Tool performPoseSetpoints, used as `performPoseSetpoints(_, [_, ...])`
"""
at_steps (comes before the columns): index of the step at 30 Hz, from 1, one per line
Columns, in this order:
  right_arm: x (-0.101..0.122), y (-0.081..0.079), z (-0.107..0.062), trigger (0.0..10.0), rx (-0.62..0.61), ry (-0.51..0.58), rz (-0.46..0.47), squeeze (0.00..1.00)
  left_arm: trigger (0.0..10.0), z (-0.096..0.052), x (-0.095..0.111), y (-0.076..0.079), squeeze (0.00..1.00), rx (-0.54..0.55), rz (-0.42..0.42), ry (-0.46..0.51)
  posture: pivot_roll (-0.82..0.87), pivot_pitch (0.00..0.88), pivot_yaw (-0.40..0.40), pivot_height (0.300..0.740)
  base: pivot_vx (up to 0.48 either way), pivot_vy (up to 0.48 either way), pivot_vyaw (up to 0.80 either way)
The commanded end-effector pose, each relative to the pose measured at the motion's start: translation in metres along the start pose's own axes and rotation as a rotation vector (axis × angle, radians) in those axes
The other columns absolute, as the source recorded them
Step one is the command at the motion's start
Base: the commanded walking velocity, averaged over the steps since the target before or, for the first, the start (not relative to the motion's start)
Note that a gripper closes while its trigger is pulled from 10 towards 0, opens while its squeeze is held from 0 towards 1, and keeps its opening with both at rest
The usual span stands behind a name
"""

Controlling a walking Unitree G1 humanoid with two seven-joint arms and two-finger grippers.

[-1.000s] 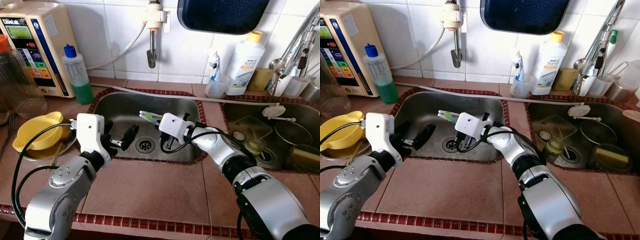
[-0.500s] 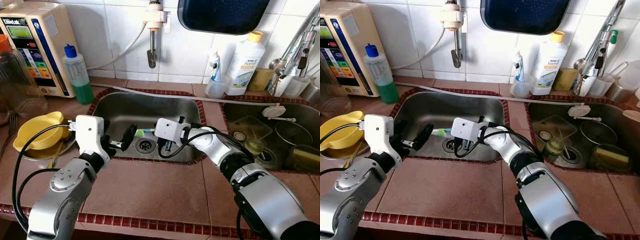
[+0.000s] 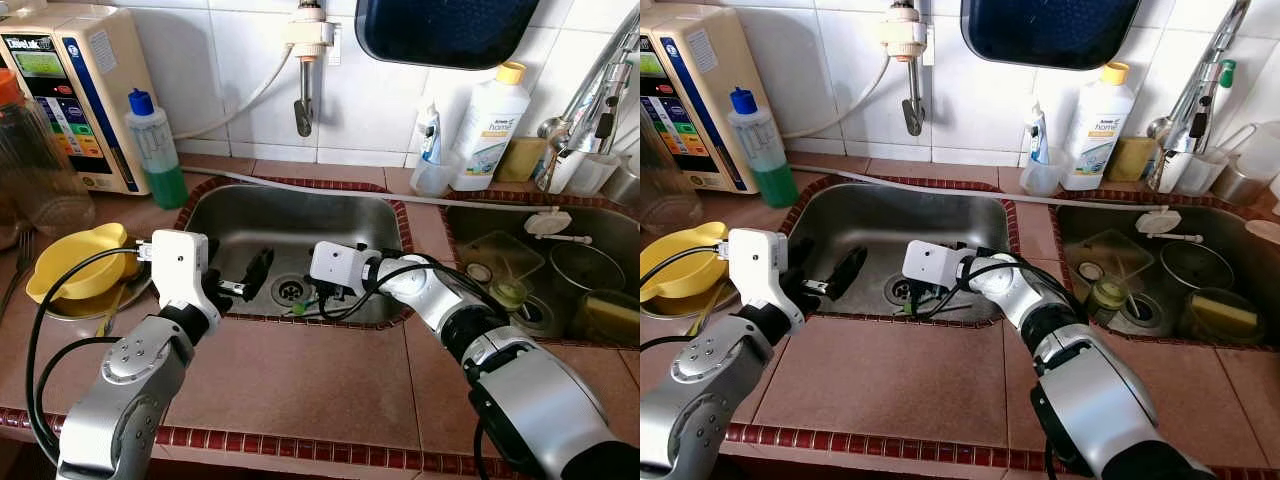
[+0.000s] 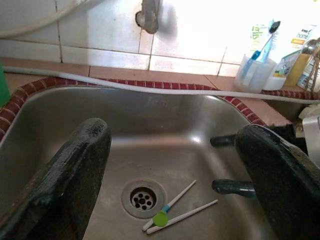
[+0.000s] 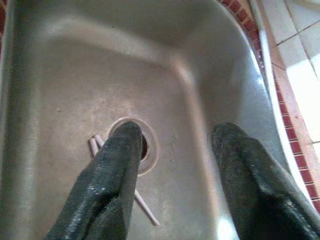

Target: Kitchen organization

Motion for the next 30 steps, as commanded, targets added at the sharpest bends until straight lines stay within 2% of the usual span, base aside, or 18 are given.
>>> performPoseSetpoints(1, [0.008,0.017,-0.002,10.0,-0.053,0.026,-0.012,1.00,10.0,0.000,-0.003,0.002,1.00,-0.009,0.004,-0.010,0.19,0.000,-0.021,0.740,0.000,0.000,0.00])
performPoseSetpoints(9, [0.028,0.051,-0.014,10.0,-0.227,0.181,0.136,1.00,10.0,-0.004,-0.004,0.000,1.00,-0.002,0.018,-0.011,0.18,0.002,-0.028,0.740,0.000,0.000,0.00])
performPoseSetpoints(10, [0.032,0.060,-0.018,10.0,-0.288,0.228,0.194,1.00,10.0,-0.004,-0.001,-0.005,1.00,0.031,0.063,0.004,0.18,0.003,-0.028,0.740,0.000,0.000,0.00])
performPoseSetpoints(11, [0.032,0.060,-0.018,10.0,-0.288,0.228,0.194,1.00,10.0,-0.004,-0.001,-0.005,1.00,0.031,0.063,0.004,0.18,0.003,-0.028,0.740,0.000,0.000,0.00])
performPoseSetpoints(13, [0.037,0.070,-0.025,10.0,-0.360,0.300,0.266,1.00,10.0,-0.004,0.005,-0.016,1.00,0.099,0.135,0.036,0.17,0.004,-0.028,0.740,0.000,0.000,0.00])
performPoseSetpoints(15, [0.043,0.074,-0.029,10.0,-0.385,0.351,0.296,1.00,10.0,-0.004,0.009,-0.025,0.82,0.156,0.186,0.056,0.17,0.006,-0.027,0.740,0.000,0.000,0.00])
performPoseSetpoints(16, [0.043,0.074,-0.029,10.0,-0.385,0.351,0.296,1.00,10.0,-0.004,0.009,-0.025,0.82,0.156,0.186,0.056,0.17,0.006,-0.027,0.740,0.000,0.000,0.00])
performPoseSetpoints(18, [0.053,0.078,-0.036,10.0,-0.416,0.439,0.350,1.00,10.0,-0.003,0.018,-0.045,0.72,0.265,0.261,0.077,0.16,0.008,-0.026,0.740,0.000,0.000,0.00])
performPoseSetpoints(19, [0.053,0.078,-0.036,10.0,-0.416,0.439,0.350,1.00,10.0,-0.003,0.018,-0.045,0.72,0.265,0.261,0.077,0.16,0.008,-0.026,0.740,0.000,0.000,0.00])
performPoseSetpoints(20, [0.056,0.078,-0.038,10.0,-0.410,0.461,0.360,1.00,10.0,-0.003,0.021,-0.049,0.44,0.291,0.276,0.082,0.16,0.008,-0.023,0.740,0.000,0.000,0.00])
performPoseSetpoints(21, [0.059,0.076,-0.039,10.0,-0.397,0.478,0.369,1.00,10.0,-0.003,0.022,-0.053,0.29,0.311,0.290,0.082,0.16,0.010,-0.022,0.740,0.000,0.000,0.00])
performPoseSetpoints(22, [0.062,0.073,-0.040,10.0,-0.381,0.494,0.377,1.00,10.0,-0.004,0.024,-0.060,0.00,0.349,0.309,0.077,0.15,0.010,-0.021,0.740,0.000,0.000,0.00])
performPoseSetpoints(23, [0.066,0.070,-0.041,10.0,-0.363,0.512,0.389,1.00,10.0,-0.004,0.025,-0.067,0.00,0.391,0.316,0.074,0.15,0.012,-0.018,0.740,0.000,0.000,0.00])
performPoseSetpoints(25, [0.073,0.062,-0.043,10.0,-0.316,0.543,0.399,0.82,10.0,-0.005,0.028,-0.080,0.00,0.462,0.325,0.068,0.15,0.013,-0.016,0.740,0.000,0.000,0.00])
performPoseSetpoints(26, [0.077,0.058,-0.045,10.0,-0.287,0.555,0.400,0.29,10.0,-0.005,0.029,-0.087,0.00,0.497,0.331,0.070,0.14,0.013,-0.013,0.740,0.000,0.000,0.00])
performPoseSetpoints(27, [0.080,0.055,-0.046,10.0,-0.268,0.562,0.400,0.29,10.0,-0.005,0.031,-0.091,0.00,0.519,0.337,0.071,0.14,0.013,-0.013,0.740,0.000,0.000,0.00])
performPoseSetpoints(29, [0.088,0.044,-0.050,10.0,-0.182,0.581,0.387,0.00,10.0,-0.006,0.034,-0.104,0.00,0.579,0.341,0.067,0.14,0.008,-0.011,0.740,0.000,0.000,0.00])
performPoseSetpoints(30, [0.091,0.039,-0.052,10.0,-0.150,0.587,0.377,0.00,10.0,-0.007,0.037,-0.110,0.00,0.614,0.326,0.074,0.14,0.007,-0.011,0.740,0.000,0.000,0.00])
Point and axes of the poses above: a point about 5 cm out from each wrist's last joint towards the gripper, its own z axis pointing out of the wrist towards the gripper, its own x axis along the axis of the wrist's last joint, y = z × x, the point moved 5 cm from there along z, pointing out of the wrist towards the gripper, and after that the axes turned 4 degrees about -z, right-handed, at the moved point
